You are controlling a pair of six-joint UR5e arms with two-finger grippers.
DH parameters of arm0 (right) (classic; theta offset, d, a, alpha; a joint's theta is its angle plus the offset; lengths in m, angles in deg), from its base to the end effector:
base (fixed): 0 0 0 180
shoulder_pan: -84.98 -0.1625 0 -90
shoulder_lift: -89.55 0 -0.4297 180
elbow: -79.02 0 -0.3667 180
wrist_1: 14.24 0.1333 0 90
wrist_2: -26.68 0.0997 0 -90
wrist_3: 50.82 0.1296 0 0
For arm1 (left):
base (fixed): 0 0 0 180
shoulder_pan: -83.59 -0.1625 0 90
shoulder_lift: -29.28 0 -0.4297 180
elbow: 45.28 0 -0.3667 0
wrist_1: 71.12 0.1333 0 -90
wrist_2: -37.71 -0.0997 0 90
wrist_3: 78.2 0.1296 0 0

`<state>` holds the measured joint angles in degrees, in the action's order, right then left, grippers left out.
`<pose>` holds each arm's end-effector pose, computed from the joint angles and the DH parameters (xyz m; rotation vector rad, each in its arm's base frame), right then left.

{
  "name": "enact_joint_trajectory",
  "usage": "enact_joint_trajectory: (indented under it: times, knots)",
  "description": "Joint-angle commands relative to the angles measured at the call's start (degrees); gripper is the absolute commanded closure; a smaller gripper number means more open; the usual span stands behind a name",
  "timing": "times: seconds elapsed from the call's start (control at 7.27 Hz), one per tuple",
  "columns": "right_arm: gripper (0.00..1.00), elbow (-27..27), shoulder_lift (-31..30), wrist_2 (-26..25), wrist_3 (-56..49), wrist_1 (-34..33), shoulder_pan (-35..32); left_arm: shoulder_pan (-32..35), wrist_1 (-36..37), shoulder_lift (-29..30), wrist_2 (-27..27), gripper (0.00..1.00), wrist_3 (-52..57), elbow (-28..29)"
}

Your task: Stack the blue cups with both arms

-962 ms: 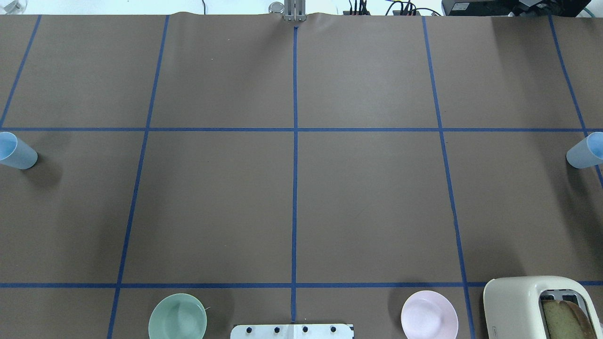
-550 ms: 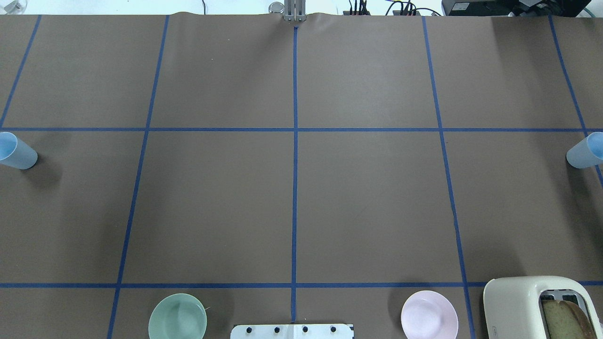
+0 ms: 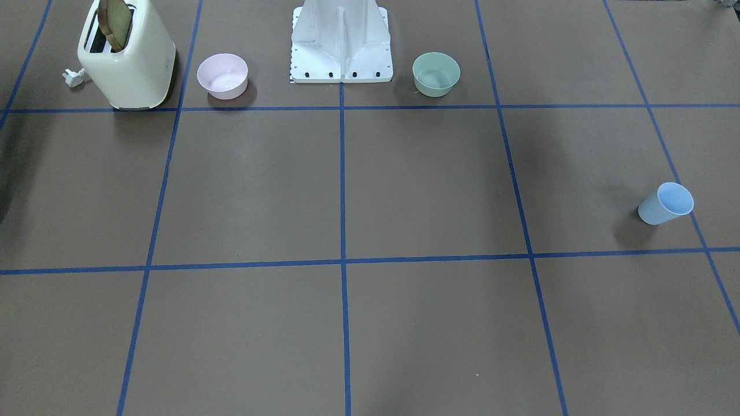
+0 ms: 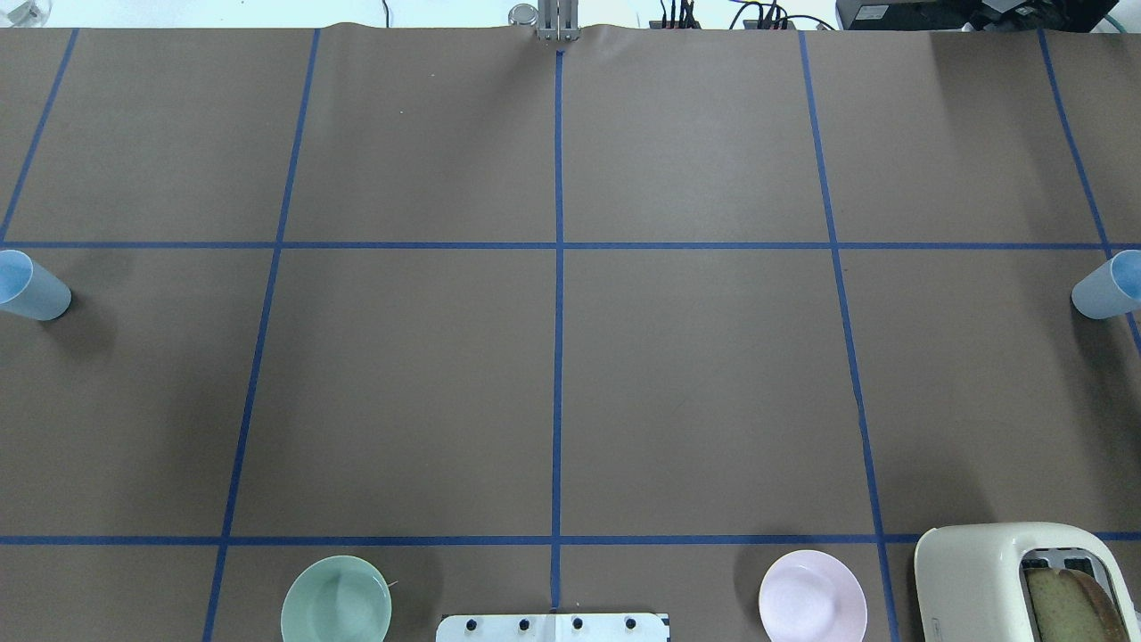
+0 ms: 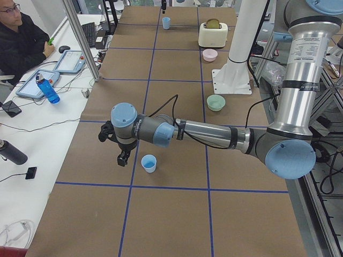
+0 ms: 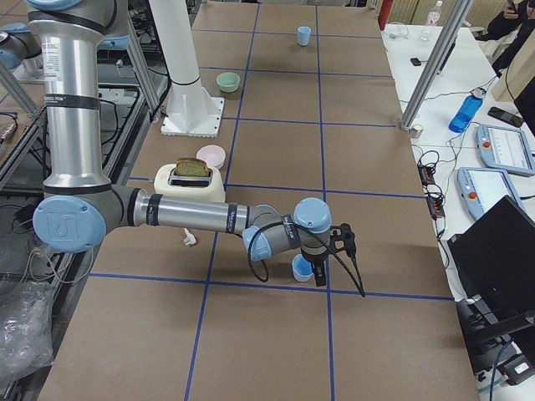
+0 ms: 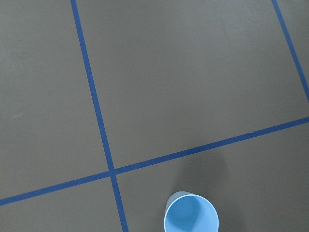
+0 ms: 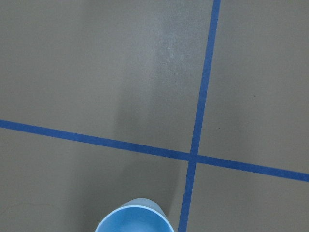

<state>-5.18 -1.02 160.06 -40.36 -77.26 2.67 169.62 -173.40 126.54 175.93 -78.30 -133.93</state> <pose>-0.0212 -0.4882 0.6859 0.2198 -0.7930 -0.0906 0.0009 -0.5420 0.6019 0.2689 0.8452 0.1966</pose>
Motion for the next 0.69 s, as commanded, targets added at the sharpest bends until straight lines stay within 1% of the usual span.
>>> enact_joint_trajectory:
  times: [0.0,0.28,0.55]
  knots:
    - [0.0,-0.17,-0.83,0.65,0.0,0.09,0.04,-2.7,-6.51,0.74,-0.23,0.02,-3.66,4.11]
    - [0.0,-0.17,-1.79,0.92,0.0,0.09,0.04,-4.81,-9.23,0.82,-1.01,0.02,-4.47,6.03]
    - [0.0,-0.43,-2.15,0.92,-0.08,0.09,0.04,-7.45,-15.28,0.91,-3.81,0.02,-6.67,9.8]
